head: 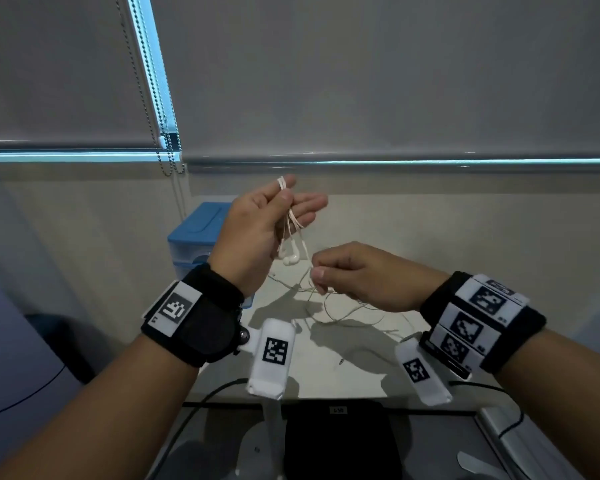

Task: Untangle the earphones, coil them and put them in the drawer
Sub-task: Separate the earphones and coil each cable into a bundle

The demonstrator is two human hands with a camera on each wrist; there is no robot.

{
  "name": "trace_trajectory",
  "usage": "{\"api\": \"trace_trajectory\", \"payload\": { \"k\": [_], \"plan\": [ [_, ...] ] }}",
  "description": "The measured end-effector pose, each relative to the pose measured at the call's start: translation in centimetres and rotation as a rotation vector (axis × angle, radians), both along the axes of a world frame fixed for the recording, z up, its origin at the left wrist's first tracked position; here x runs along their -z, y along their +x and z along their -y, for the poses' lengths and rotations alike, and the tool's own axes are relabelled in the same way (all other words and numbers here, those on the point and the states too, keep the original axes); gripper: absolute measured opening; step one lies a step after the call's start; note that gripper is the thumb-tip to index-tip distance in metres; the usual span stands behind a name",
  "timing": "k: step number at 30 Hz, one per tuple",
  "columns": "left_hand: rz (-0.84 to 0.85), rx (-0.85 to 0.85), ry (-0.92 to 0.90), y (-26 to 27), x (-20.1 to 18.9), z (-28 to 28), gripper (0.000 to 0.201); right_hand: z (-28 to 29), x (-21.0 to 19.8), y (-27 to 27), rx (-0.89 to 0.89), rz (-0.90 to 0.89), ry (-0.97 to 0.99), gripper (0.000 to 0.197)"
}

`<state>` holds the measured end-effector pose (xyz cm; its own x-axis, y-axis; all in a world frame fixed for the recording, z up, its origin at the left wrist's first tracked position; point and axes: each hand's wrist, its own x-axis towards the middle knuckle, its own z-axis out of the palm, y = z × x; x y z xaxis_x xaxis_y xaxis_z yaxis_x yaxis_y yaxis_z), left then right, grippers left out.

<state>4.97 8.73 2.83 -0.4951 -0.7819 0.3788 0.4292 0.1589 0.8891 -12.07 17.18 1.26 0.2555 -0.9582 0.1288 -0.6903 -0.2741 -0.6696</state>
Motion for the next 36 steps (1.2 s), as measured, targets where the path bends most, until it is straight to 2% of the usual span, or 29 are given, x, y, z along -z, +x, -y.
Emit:
{"api": "trace_trajectory", "payload": {
  "k": [3,6,8,12,16,20,22,25,27,29,33,36],
  "plan": [
    [0.138,-0.037,-0.114,0.2,0.5,0.1,0.041,-1.1,-2.5,0.7,-0.064,-0.033,-0.008,0.031],
    [0.316,-0.050,-0.298,0.3,1.3,-0.2,0.031,-1.6,-5.5,0.2,-0.034,-0.025,-0.083,0.028],
    [0.358,0.006,-0.349,0.3,1.6,-0.4,0.029,-1.3,-7.1,-0.6,0.020,-0.008,-0.161,0.027],
    [0.305,0.114,-0.272,0.4,1.4,-1.1,0.036,0.7,-7.2,-2.6,0.180,0.031,-0.254,0.029],
    [0.114,0.225,-0.174,0.6,-0.1,-1.2,0.038,1.9,-3.9,-3.0,0.218,0.188,-0.144,0.032],
    [-0.029,0.102,-0.105,0.5,-1.0,-0.5,0.038,1.1,-0.8,-1.3,0.103,0.189,-0.038,0.031],
    [-0.005,0.011,-0.122,0.3,-1.0,-0.2,0.040,0.3,-0.8,-0.3,0.034,0.098,-0.005,0.031],
    [0.191,-0.085,-0.277,0.2,-0.5,-0.2,0.034,-1.1,-2.7,0.9,-0.025,-0.072,-0.009,0.031],
    [0.347,-0.127,-0.428,0.4,0.1,-0.4,0.026,-1.8,-4.6,1.0,-0.009,-0.085,-0.085,0.030],
    [0.417,-0.089,-0.502,0.5,0.6,-0.5,0.027,-1.8,-6.4,0.4,0.031,-0.061,-0.190,0.029],
    [0.398,0.063,-0.383,0.5,1.0,-0.7,0.038,-0.3,-7.2,-1.8,0.180,-0.082,-0.296,0.029],
    [0.243,0.205,-0.283,0.6,0.3,-0.8,0.038,0.8,-4.9,-2.7,0.214,-0.011,-0.277,0.029]
  ]
}}
